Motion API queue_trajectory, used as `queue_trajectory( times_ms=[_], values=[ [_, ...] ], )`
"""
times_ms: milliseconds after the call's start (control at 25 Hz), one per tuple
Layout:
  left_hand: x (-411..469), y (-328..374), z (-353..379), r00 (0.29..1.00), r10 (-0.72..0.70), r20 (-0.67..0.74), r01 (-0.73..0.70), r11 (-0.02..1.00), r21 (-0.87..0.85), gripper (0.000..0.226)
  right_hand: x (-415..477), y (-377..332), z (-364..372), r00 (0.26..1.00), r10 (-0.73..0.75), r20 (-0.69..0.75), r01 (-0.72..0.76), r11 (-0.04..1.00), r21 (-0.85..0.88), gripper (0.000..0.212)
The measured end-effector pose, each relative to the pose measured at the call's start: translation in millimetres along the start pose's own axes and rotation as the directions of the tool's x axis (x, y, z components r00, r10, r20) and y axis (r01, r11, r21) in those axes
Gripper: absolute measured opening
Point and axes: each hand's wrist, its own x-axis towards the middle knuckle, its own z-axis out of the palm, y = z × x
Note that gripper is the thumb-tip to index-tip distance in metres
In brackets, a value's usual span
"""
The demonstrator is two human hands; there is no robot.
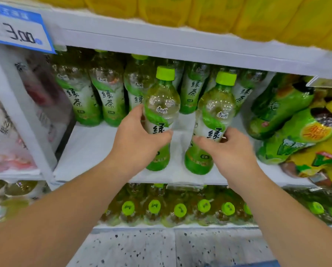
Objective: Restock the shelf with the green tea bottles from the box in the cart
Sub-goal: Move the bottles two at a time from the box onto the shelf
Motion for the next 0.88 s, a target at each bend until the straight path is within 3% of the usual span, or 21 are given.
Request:
queue_trajectory(
  times_ms=[240,400,640,880],
  values=[
    [0,-15,22,0.985,0.169,0.025,-0.165,0.979,-0.116,0.055,15,28,5,0.994,-0.102,0.039,0.100,0.993,0.060,0.030],
    [-2,-31,24,0.997,0.076,0.016,-0.075,0.994,-0.078,0.052,10,38,6,0.986,-0.155,0.060,0.149,0.984,0.093,0.036],
    [-11,-53,25,1.000,-0.014,-0.018,0.018,0.970,0.243,0.056,4,55,-1,0.981,-0.131,0.143,0.124,0.991,0.057,0.044],
    [-11,-61,35,0.990,-0.030,-0.136,0.046,0.992,0.119,0.051,3,75,3,0.980,-0.153,0.124,0.163,0.983,-0.079,0.043]
  ],
)
